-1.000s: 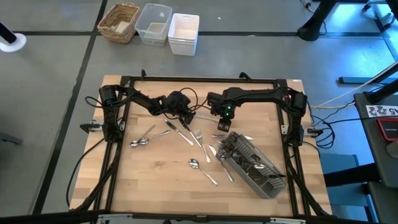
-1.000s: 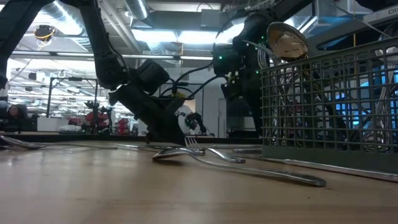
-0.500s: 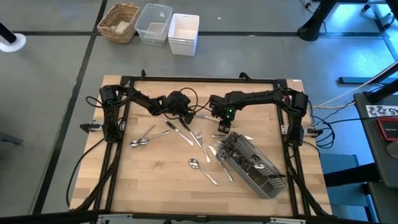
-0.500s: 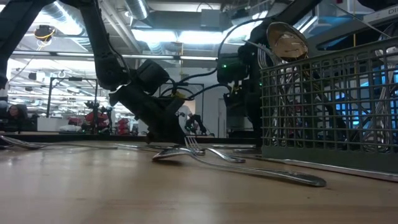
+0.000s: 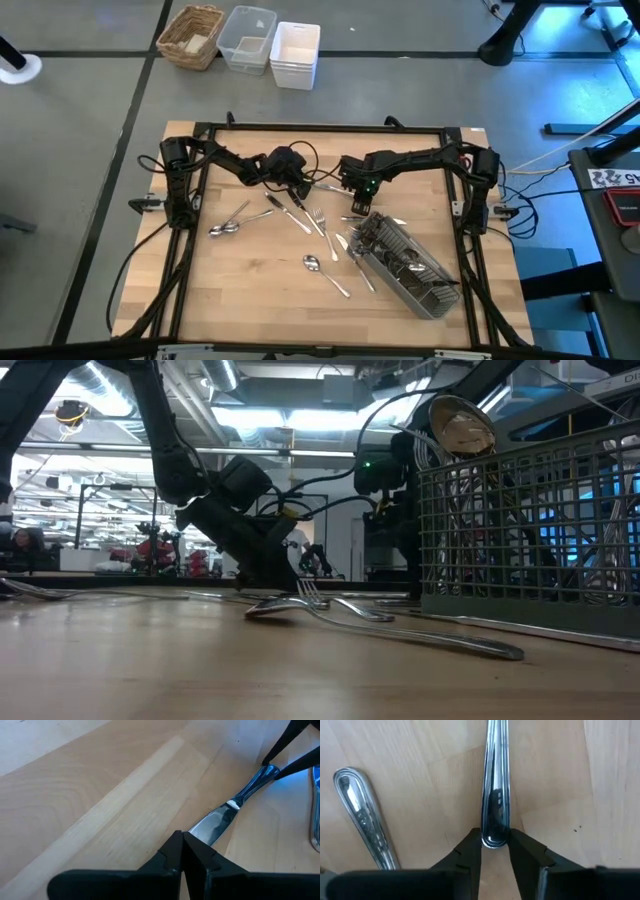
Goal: Sort silverware
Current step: Put the silver table knife into the gray silverware basket
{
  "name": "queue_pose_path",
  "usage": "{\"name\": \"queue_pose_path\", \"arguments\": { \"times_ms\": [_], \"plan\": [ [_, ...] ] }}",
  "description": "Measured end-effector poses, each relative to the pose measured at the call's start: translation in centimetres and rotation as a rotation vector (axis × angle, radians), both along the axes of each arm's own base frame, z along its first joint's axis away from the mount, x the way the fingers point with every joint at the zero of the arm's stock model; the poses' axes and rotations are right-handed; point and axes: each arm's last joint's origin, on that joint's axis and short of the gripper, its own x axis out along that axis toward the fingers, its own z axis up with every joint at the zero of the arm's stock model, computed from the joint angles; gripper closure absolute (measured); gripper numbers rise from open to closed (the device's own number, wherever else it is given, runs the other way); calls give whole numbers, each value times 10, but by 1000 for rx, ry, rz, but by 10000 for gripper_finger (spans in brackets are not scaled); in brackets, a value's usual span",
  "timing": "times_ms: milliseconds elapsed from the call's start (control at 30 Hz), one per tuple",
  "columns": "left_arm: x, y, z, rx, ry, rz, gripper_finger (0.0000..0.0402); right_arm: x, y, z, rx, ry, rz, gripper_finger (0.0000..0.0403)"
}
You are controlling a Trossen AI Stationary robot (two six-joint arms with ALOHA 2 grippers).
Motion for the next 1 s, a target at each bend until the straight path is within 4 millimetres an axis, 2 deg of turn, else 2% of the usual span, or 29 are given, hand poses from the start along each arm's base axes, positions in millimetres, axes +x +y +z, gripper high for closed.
{"name": "queue_pose_path", "arguments": {
  "times_ms": [400,567,700,933,1000],
  "plan": [
    [0,0,0,-1,0,-1,396,0,-1,-1,-20,3,-5,248],
    [0,0,0,-1,-1,-1,396,0,0,-2,-11,-2,-4,240],
    [0,0,0,-2,-2,-4,396,1,-1,-1,27,-23,0,264],
    [1,0,1,0,-23,-19,396,1,0,-1,44,-30,4,340],
    [1,0,1,0,-26,-20,396,2,0,-1,48,-32,4,342]
  ]
}}
